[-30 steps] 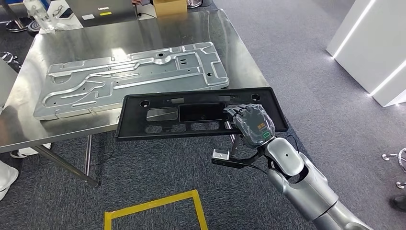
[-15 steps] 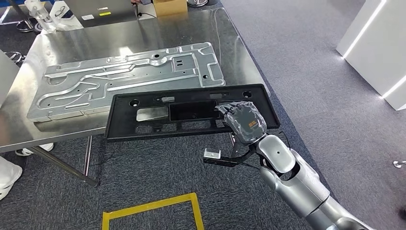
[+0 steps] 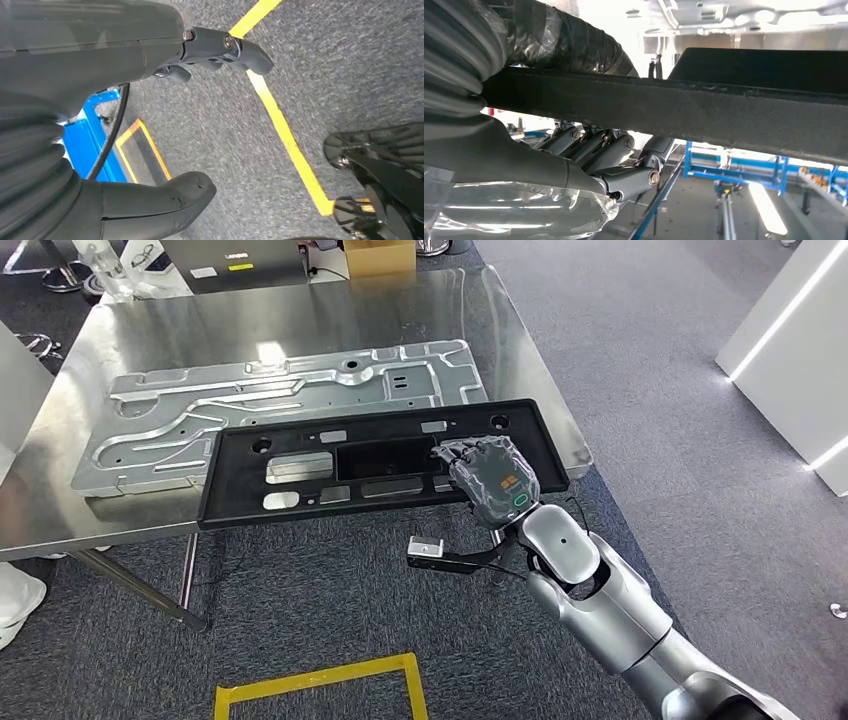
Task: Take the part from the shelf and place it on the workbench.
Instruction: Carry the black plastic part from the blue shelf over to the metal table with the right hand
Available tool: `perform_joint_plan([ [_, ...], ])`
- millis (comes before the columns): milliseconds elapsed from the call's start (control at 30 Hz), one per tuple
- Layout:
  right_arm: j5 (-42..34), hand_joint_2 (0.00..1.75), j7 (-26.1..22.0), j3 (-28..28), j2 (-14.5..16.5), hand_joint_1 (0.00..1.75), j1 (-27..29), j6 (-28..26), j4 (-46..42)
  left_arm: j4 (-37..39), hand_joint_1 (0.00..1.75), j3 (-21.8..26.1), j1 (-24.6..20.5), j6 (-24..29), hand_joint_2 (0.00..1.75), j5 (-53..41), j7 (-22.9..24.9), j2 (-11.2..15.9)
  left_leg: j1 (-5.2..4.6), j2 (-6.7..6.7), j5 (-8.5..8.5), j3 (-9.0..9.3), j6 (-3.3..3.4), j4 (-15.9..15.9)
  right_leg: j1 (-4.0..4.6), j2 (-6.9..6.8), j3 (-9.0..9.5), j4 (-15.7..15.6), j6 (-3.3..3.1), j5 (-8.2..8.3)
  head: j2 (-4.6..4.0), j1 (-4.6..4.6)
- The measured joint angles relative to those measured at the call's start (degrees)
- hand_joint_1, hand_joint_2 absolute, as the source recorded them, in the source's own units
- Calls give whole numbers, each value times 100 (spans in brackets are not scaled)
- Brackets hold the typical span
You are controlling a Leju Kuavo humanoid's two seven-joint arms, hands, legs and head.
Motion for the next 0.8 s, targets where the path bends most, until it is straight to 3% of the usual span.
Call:
perform_joint_plan([
  [67,1,175,20,22,20,175,-63,39,76,0,0,10,7,0,175,-21,-6,-13,2,-32,-111,80,-32,58,-14,2,192,-652,-8,497,0,0],
  [133,1,175,40,28,71,175,-184,91,184,0,0,13,4,0,175,-46,-18,-19,-7,-40,-215,85,-93,134,-1,10,374,-1143,-41,695,0,-1],
  [300,-5,175,69,34,233,175,-515,236,539,-2,0,15,-13,5,175,-94,-33,-27,12,-10,-390,45,-255,285,6,24,497,-1323,-181,631,0,-4],
  [367,-5,175,74,34,298,175,-627,275,684,-3,0,16,-12,8,175,-97,-25,-29,40,19,-637,-257,-325,866,-2,11,575,-1365,-226,599,0,-4],
  [433,-5,175,75,37,363,175,-708,323,845,-3,0,16,-8,1,175,-97,-7,-33,73,37,-842,-715,-372,1576,2,4,632,-1370,-240,548,0,-3],
  [467,-5,175,75,39,390,175,-726,351,920,-3,0,16,-4,-4,175,-97,4,-35,87,43,-799,-864,-382,1729,4,3,667,-1369,-237,516,0,-4],
  [500,-4,175,75,40,416,175,-733,375,987,-3,0,16,2,-11,175,-98,13,-36,98,46,-644,-909,-384,1669,5,4,712,-1369,-231,483,0,-4],
  [567,0,175,77,42,462,175,-757,410,1095,-3,0,17,12,-20,175,-99,25,-36,112,54,-109,-713,-367,978,3,6,818,-1371,-208,407,0,-4],
  [633,2,175,84,45,507,175,-826,435,1194,-3,0,20,5,-25,175,-99,34,-39,87,59,191,-458,-335,342,11,17,879,-1375,-161,350,1,-3],
  [700,5,175,95,51,547,175,-903,463,1305,-4,0,24,-6,-28,175,-102,46,-38,43,55,180,-384,-293,193,6,27,893,-1397,-95,328,1,-3],
  [800,22,175,125,56,596,175,-980,506,1478,-5,0,26,-3,-31,175,-125,55,-28,43,52,180,-298,-173,83,-18,25,908,-1361,-1,261,1,-3],
])
